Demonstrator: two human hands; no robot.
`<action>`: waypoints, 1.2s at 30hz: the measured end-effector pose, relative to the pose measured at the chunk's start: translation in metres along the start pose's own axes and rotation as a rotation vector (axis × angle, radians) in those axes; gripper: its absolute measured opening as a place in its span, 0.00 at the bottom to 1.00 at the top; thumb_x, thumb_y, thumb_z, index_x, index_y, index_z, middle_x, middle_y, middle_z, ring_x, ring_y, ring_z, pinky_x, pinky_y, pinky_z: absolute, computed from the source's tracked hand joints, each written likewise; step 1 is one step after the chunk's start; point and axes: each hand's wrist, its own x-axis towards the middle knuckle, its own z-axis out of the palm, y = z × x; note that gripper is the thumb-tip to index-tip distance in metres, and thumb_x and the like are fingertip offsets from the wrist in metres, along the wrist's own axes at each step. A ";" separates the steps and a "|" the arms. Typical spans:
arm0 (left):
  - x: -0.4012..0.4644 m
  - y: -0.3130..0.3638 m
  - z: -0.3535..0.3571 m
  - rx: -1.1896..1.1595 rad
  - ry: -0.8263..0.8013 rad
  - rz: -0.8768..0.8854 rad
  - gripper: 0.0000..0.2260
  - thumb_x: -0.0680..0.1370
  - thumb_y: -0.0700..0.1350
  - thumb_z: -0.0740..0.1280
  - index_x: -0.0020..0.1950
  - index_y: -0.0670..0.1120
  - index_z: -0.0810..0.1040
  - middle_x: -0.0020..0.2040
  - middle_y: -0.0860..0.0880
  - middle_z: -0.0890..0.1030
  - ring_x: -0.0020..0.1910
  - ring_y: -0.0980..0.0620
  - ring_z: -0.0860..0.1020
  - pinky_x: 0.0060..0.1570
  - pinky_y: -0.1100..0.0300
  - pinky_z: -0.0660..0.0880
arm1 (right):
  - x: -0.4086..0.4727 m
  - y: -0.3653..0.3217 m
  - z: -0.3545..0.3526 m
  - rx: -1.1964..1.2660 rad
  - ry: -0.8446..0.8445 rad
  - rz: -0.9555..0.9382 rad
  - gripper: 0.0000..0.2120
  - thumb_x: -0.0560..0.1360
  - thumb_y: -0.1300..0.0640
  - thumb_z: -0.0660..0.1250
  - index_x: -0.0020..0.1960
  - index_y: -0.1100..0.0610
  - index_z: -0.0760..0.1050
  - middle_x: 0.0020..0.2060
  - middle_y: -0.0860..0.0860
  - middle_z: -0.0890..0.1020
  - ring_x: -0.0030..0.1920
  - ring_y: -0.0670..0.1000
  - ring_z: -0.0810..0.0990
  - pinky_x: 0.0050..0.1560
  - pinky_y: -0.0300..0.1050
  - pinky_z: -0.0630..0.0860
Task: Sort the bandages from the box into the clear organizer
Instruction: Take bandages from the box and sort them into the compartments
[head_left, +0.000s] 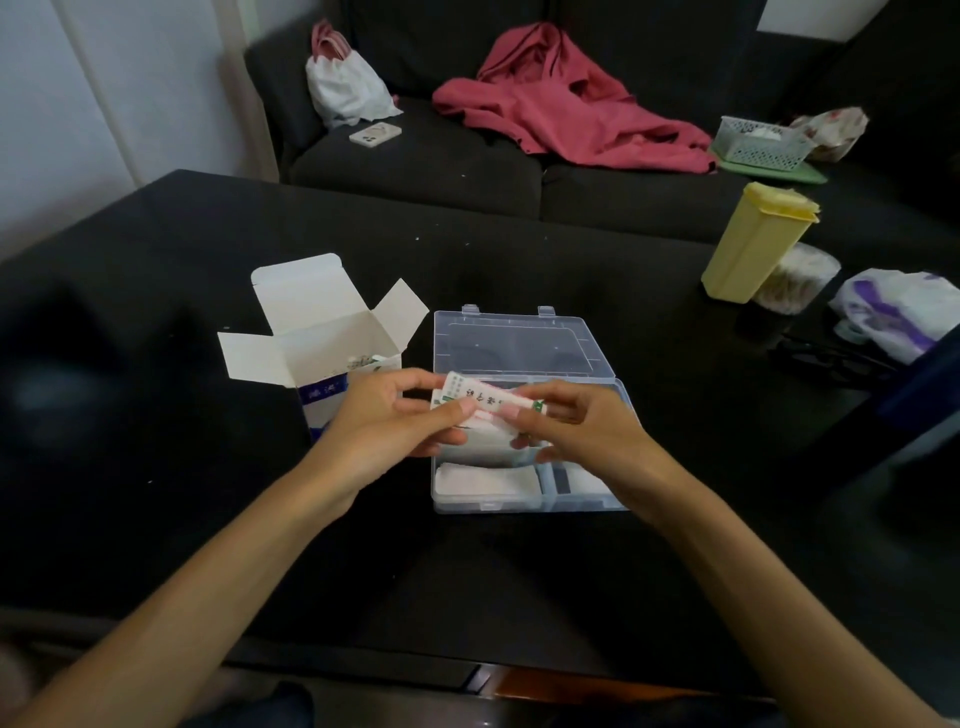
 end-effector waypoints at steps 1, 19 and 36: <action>0.000 -0.001 0.000 0.005 -0.029 -0.016 0.08 0.72 0.46 0.72 0.50 0.53 0.78 0.42 0.53 0.85 0.39 0.58 0.83 0.35 0.66 0.79 | 0.000 0.001 0.000 -0.011 0.028 0.000 0.06 0.71 0.53 0.69 0.48 0.51 0.78 0.42 0.47 0.82 0.37 0.42 0.82 0.37 0.34 0.79; 0.000 0.003 -0.016 0.170 -0.049 -0.050 0.07 0.74 0.48 0.70 0.51 0.57 0.80 0.45 0.56 0.84 0.28 0.66 0.76 0.28 0.71 0.68 | -0.002 -0.002 -0.023 0.199 0.222 0.094 0.07 0.71 0.53 0.70 0.50 0.51 0.79 0.35 0.46 0.84 0.33 0.41 0.81 0.33 0.34 0.73; -0.001 -0.016 -0.010 0.800 -0.308 0.257 0.10 0.75 0.46 0.68 0.48 0.63 0.81 0.54 0.63 0.78 0.36 0.63 0.79 0.43 0.66 0.77 | 0.003 0.004 -0.028 0.196 0.304 0.114 0.07 0.72 0.53 0.70 0.49 0.52 0.79 0.45 0.50 0.82 0.41 0.46 0.82 0.38 0.37 0.74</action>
